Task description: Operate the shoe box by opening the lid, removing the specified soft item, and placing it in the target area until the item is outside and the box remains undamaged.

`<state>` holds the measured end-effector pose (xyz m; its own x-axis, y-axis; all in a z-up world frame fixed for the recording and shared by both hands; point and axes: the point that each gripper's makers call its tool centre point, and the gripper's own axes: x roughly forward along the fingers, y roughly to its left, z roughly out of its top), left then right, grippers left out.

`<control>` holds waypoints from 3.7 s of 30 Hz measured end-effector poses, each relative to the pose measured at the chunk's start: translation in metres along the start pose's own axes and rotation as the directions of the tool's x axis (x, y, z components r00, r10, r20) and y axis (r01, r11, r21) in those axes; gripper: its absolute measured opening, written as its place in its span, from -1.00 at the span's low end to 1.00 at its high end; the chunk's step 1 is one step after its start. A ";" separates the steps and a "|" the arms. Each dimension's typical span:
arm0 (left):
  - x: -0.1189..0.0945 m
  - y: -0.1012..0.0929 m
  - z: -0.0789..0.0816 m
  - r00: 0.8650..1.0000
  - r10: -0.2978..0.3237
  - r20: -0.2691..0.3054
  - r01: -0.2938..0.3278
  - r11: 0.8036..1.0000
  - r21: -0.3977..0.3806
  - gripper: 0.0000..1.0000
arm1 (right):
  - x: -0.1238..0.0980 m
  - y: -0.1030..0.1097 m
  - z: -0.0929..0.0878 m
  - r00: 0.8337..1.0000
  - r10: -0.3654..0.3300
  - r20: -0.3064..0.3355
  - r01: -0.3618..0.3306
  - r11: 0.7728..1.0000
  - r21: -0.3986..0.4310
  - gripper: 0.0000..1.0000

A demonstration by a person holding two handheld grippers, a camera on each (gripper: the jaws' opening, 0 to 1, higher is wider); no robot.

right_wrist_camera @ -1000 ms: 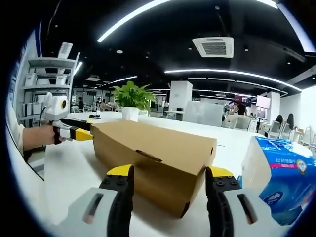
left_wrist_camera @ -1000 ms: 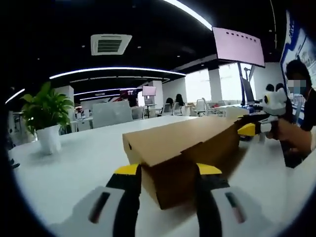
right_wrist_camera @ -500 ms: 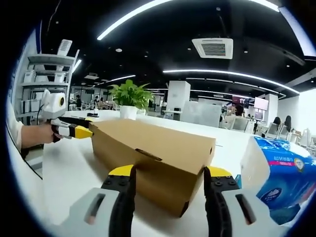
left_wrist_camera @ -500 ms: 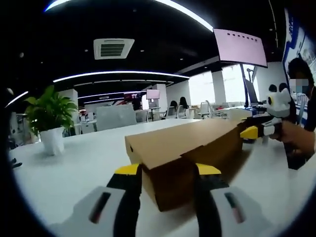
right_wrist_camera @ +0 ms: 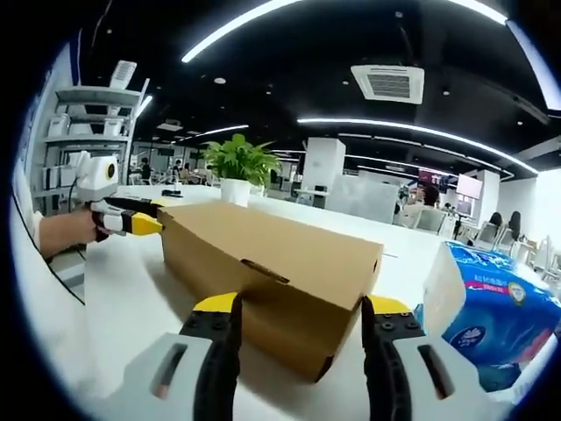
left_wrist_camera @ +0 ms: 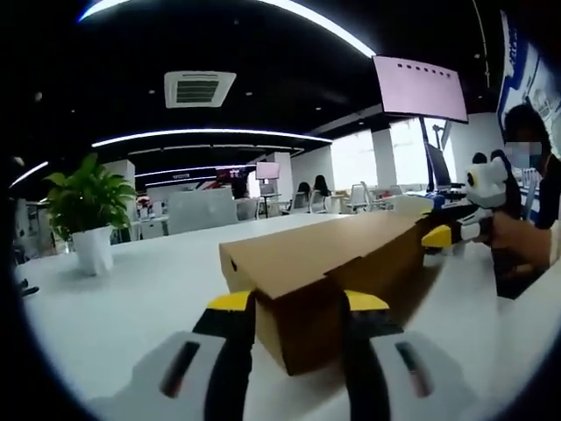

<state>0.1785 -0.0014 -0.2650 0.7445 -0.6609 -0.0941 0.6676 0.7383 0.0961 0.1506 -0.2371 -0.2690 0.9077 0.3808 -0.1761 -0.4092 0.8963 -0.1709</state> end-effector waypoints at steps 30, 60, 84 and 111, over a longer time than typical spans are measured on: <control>-0.017 -0.036 0.002 0.999 -0.035 -0.021 0.036 0.999 0.031 -0.26 | -0.042 -0.001 -0.010 0.988 0.041 -0.147 -0.047 0.998 -0.036 0.01; -0.013 -0.034 0.007 1.000 -0.028 0.003 0.028 0.999 0.026 -0.23 | -0.046 -0.006 -0.003 0.993 0.050 -0.103 -0.050 0.999 0.003 -0.04; -0.029 -0.019 0.069 0.988 -0.125 0.087 0.118 0.990 0.080 -0.02 | -0.067 -0.021 0.074 0.969 0.146 0.201 -0.165 0.983 0.082 0.08; -0.071 0.038 0.084 0.997 0.044 0.069 -0.046 0.998 0.031 0.09 | -0.064 -0.018 0.094 0.962 0.143 0.231 -0.126 0.988 -0.088 -0.04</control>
<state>0.1513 0.0621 -0.1712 0.7718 -0.6356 -0.0212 0.6324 0.7635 0.1310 0.1090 -0.2563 -0.1633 0.8365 0.5472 0.0301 -0.5267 0.8179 -0.2316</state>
